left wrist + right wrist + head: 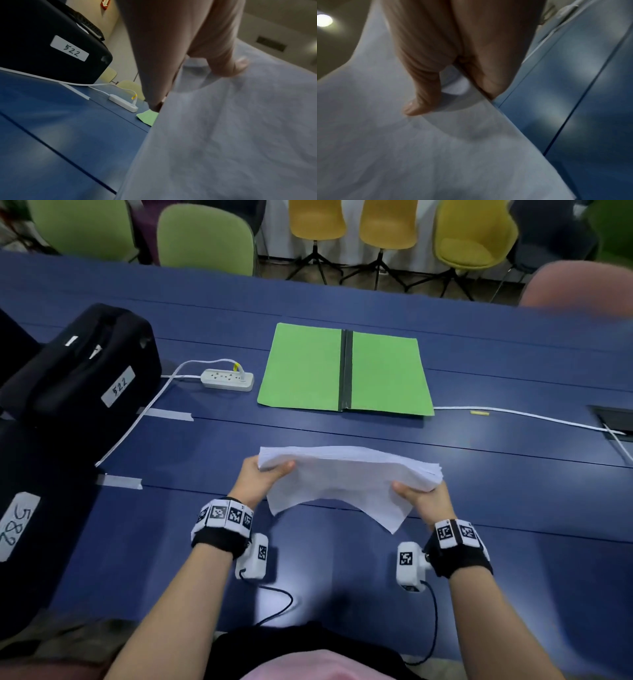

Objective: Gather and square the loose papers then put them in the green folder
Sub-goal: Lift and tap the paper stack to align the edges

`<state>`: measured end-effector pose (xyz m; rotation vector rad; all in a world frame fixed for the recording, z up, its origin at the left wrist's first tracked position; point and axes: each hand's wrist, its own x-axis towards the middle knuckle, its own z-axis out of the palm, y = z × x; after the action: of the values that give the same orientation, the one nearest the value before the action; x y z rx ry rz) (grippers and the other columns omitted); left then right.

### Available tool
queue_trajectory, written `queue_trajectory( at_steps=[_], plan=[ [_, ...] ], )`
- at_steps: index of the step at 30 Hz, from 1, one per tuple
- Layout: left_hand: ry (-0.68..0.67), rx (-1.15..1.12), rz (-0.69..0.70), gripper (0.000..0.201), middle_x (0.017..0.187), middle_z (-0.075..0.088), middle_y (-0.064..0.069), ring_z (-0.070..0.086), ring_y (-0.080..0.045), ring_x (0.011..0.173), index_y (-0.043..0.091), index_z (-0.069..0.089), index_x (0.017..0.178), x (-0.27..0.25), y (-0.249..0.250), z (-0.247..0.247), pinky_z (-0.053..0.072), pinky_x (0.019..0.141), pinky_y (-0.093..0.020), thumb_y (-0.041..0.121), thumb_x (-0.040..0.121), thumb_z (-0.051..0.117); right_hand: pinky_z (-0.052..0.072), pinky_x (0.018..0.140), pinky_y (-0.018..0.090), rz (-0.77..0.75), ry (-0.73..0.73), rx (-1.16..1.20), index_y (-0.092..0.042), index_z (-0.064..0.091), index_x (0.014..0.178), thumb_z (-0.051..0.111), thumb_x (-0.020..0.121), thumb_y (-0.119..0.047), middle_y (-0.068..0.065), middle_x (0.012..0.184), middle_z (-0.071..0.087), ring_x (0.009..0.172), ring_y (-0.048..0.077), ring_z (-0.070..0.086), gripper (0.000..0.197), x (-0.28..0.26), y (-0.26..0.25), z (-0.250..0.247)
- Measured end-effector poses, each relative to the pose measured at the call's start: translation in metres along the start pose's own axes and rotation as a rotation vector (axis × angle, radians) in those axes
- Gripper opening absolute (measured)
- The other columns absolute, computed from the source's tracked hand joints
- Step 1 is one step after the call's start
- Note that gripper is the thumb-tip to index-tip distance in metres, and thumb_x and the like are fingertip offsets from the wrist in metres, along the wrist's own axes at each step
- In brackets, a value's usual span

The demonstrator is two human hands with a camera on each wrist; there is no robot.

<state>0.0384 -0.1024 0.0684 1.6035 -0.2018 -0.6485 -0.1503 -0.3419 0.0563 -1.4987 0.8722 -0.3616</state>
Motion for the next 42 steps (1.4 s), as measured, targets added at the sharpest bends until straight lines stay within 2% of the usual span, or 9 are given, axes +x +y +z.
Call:
queue_trajectory(
  at_steps=[5,9,14,20,25,29,35,38,42],
  plan=[
    [0.121,0.073,0.051,0.006,0.071,0.070,0.012,0.065,0.007,0.059,0.012,0.067,0.087,-0.003,0.011,0.009,0.051,0.061,-0.011,0.009,0.082,0.071,0.053,0.066,0.014,-0.091,-0.020,-0.069,-0.020,0.069,0.092,0.075,0.076,-0.003,-0.018,0.073,0.073,0.069,-0.003,0.067,0.024,0.001,-0.020,-0.008],
    [0.194,0.128,0.129,0.017,0.080,0.073,-0.003,0.065,-0.017,0.077,0.015,0.072,0.082,0.002,0.031,0.011,0.054,0.081,-0.035,0.027,0.073,0.079,0.051,0.076,0.030,-0.234,-0.004,-0.406,-0.023,0.070,0.072,0.078,0.073,-0.017,-0.013,0.071,0.072,0.072,0.011,0.064,0.010,0.012,-0.056,-0.016],
    [0.014,0.400,0.261,0.033,0.082,0.075,-0.009,0.061,-0.015,0.073,0.016,0.073,0.077,0.004,0.070,0.035,0.054,0.079,-0.038,0.046,0.063,0.075,0.049,0.076,0.036,-0.375,-0.172,-0.963,-0.024,0.072,0.089,0.070,0.078,-0.044,0.007,0.080,0.070,0.088,0.032,0.062,0.023,0.003,-0.086,0.026],
    [-0.078,0.424,0.263,0.036,0.077,0.071,-0.013,0.056,-0.015,0.066,0.007,0.071,0.082,0.007,0.090,0.017,0.050,0.064,-0.036,0.038,0.065,0.080,0.055,0.081,0.047,-0.267,-0.124,-0.470,-0.034,0.070,0.085,0.064,0.077,-0.047,-0.001,0.079,0.073,0.080,0.023,0.069,0.017,0.005,-0.088,0.029],
    [-0.006,0.182,0.260,0.010,0.073,0.070,-0.002,0.061,-0.009,0.064,0.011,0.069,0.082,0.001,0.091,-0.010,0.048,0.066,-0.025,0.015,0.077,0.076,0.053,0.067,0.026,-0.295,-0.142,-0.088,-0.025,0.070,0.078,0.061,0.089,-0.009,-0.014,0.065,0.072,0.062,0.002,0.063,0.021,0.001,-0.093,0.010],
    [-0.060,-0.299,0.302,0.032,0.085,0.074,0.006,0.068,-0.008,0.078,0.020,0.073,0.087,-0.004,0.096,0.003,0.055,0.073,-0.023,0.036,0.061,0.081,0.051,0.062,0.014,-0.318,-0.076,0.065,-0.015,0.066,0.087,0.057,0.091,-0.005,-0.016,0.067,0.070,0.062,-0.003,0.061,0.014,-0.002,-0.090,0.017],
    [-0.177,0.062,0.246,0.020,0.075,0.073,0.021,0.065,0.009,0.072,0.019,0.067,0.093,-0.010,0.071,0.023,0.050,0.069,-0.009,0.002,0.082,0.068,0.051,0.071,0.015,-0.198,-0.181,0.104,-0.024,0.064,0.092,0.074,0.071,-0.021,-0.022,0.079,0.073,0.077,-0.008,0.067,0.023,-0.014,-0.066,0.031],
    [-0.144,0.051,0.202,0.001,0.070,0.069,0.015,0.060,0.006,0.068,0.016,0.068,0.086,-0.012,0.069,0.028,0.047,0.069,-0.013,0.016,0.086,0.067,0.052,0.072,0.013,-0.221,-0.183,0.166,-0.026,0.065,0.090,0.075,0.061,-0.043,-0.022,0.080,0.073,0.079,-0.008,0.067,0.035,-0.020,-0.074,0.030],
    [-0.023,-0.087,0.275,0.047,0.054,0.032,0.008,0.028,-0.008,0.051,0.025,0.036,0.049,-0.019,0.076,0.042,0.023,0.050,-0.020,0.037,0.087,0.062,0.049,0.061,0.013,-0.287,-0.111,0.245,-0.024,0.075,0.072,0.064,0.071,-0.063,-0.013,0.068,0.072,0.065,0.000,0.065,0.041,-0.021,-0.091,0.033]
  ],
)
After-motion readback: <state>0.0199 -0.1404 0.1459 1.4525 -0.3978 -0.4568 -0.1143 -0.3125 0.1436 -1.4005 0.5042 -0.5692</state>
